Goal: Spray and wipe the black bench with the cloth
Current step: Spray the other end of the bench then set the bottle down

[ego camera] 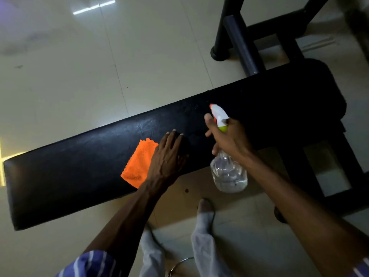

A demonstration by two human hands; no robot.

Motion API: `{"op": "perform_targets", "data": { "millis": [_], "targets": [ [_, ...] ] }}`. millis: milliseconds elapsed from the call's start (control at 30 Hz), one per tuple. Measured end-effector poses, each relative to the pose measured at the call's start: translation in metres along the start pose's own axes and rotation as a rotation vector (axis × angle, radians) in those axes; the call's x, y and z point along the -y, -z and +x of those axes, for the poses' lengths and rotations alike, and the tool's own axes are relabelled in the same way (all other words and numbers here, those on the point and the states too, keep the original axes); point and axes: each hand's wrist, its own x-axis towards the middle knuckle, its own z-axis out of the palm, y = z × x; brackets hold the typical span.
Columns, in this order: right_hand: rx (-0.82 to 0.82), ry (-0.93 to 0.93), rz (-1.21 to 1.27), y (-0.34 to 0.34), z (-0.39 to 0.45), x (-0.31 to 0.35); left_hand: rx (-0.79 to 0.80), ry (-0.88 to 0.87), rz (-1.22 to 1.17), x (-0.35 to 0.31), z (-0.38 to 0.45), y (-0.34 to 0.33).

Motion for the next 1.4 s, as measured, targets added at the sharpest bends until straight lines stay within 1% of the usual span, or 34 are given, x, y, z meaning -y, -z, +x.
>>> {"op": "perform_targets", "data": {
  "millis": [33,100,167,333,467,600,733,800,900,1000,1233,1400],
  "targets": [
    [0.047,-0.024,-0.042,0.007,-0.002,-0.002,0.026,0.016,0.005,-0.003,0.004,-0.002],
    [0.143,-0.017,-0.117,0.018,-0.009,-0.003,0.079,0.050,0.037,-0.008,0.011,-0.006],
    [0.190,-0.002,-0.153,0.026,-0.015,0.001,0.099,0.071,0.082,-0.012,0.013,-0.010],
    [0.161,-0.061,-0.225,0.033,-0.022,0.011,0.091,0.095,0.107,-0.018,0.011,-0.010],
    [0.131,-0.046,-0.158,0.047,-0.027,0.009,0.076,0.101,0.080,-0.027,0.015,-0.007],
    [0.044,-0.051,-0.197,0.069,-0.030,-0.001,0.055,0.033,0.066,-0.046,0.029,-0.011],
    [-0.010,-0.060,-0.091,0.099,-0.033,-0.016,0.061,-0.026,0.046,-0.075,0.049,-0.019],
    [-0.044,-0.067,-0.093,0.115,-0.035,-0.026,0.073,-0.055,0.043,-0.092,0.059,-0.021],
    [-0.150,-0.112,-0.099,0.137,-0.038,-0.040,0.103,-0.102,0.063,-0.116,0.073,-0.023],
    [-0.241,-0.131,0.026,0.160,-0.041,-0.054,0.130,-0.146,0.074,-0.139,0.087,-0.025],
    [-0.479,-0.187,0.132,0.217,-0.055,-0.082,0.190,-0.247,0.127,-0.184,0.110,-0.036],
    [-0.579,-0.280,0.137,0.247,-0.071,-0.107,0.219,-0.301,0.207,-0.196,0.113,-0.049]
  ]
}}
